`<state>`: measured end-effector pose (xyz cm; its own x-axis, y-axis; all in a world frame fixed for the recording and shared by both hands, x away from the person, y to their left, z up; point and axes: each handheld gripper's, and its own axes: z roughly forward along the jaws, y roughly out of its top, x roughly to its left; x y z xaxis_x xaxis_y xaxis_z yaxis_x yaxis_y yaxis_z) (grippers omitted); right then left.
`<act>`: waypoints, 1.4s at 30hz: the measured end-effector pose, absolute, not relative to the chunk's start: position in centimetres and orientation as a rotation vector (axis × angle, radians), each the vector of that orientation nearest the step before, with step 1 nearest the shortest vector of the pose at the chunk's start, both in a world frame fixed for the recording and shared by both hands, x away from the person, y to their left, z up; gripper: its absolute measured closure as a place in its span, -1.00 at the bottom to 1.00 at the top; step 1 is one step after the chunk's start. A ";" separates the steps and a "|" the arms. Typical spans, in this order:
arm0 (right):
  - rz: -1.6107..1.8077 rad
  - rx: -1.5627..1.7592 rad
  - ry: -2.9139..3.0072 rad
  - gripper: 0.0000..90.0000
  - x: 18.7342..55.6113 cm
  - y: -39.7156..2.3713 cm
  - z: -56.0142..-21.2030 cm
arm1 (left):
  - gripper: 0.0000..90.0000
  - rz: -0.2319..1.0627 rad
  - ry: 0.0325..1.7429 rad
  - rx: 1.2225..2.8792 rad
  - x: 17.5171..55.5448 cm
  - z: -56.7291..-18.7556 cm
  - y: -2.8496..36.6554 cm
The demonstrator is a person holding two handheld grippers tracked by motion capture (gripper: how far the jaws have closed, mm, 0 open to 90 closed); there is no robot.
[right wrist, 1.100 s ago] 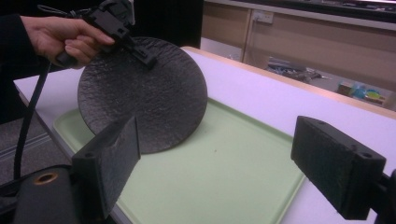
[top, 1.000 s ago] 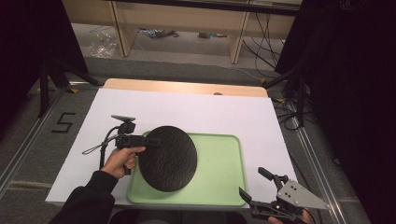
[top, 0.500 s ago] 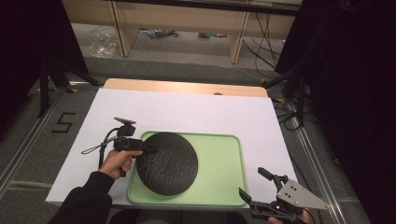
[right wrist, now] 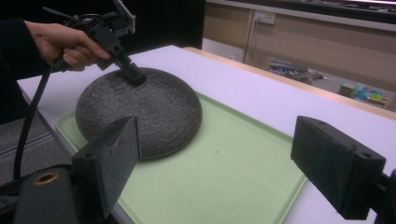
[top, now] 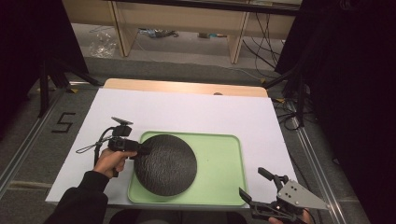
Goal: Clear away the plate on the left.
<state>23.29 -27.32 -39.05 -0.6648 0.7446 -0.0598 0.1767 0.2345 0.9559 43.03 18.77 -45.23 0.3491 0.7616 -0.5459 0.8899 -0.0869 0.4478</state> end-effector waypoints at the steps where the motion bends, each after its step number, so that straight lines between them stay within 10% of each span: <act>1: 1.442 0.839 1.995 -0.63 23.3 -27.3 -39.0 | 0.58 -0.220 1.433 1.906 43.1 -45.3 18.9; 42: 1.430 0.841 2.008 -0.62 23.4 -27.3 -39.1 | 0.48 -0.168 1.389 2.024 42.3 -45.4 15.9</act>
